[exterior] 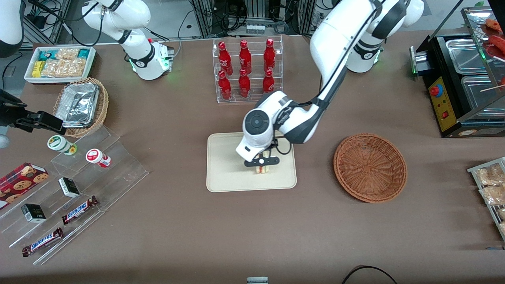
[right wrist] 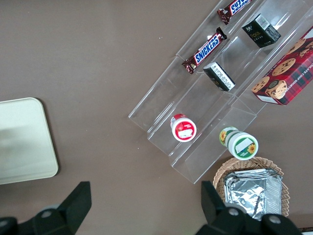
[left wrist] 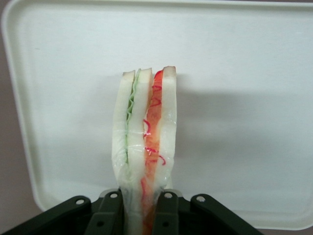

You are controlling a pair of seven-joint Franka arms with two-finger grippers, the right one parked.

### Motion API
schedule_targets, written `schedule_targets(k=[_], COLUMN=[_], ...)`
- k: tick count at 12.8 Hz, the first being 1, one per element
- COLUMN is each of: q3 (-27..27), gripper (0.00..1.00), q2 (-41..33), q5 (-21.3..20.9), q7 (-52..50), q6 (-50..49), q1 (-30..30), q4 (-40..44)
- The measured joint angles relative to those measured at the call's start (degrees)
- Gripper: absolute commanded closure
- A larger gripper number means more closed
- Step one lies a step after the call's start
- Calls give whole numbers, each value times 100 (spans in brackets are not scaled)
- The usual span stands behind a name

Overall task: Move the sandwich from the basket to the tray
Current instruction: 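Carry the sandwich with the left gripper over the cream tray, then lower the sandwich onto the tray center with the left gripper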

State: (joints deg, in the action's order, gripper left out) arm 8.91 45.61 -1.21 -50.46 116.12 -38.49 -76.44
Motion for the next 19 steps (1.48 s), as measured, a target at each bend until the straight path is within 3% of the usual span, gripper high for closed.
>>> schedule_targets(k=[8,9,11,12,13,19], q3=[-18,-18,-18,-18,-18,-20], gripper=[100,91,57,18,1,0], q2=[344,346,362,377,392,398], q5=[0,0,0,0,0,0], q7=[-312,-345,-370,-380,-391,-538], q6=[247,247,246,246,246,246], q1=[-154,-154,-154,-156,-165,-198], q4=[287,292,296,297,297,391])
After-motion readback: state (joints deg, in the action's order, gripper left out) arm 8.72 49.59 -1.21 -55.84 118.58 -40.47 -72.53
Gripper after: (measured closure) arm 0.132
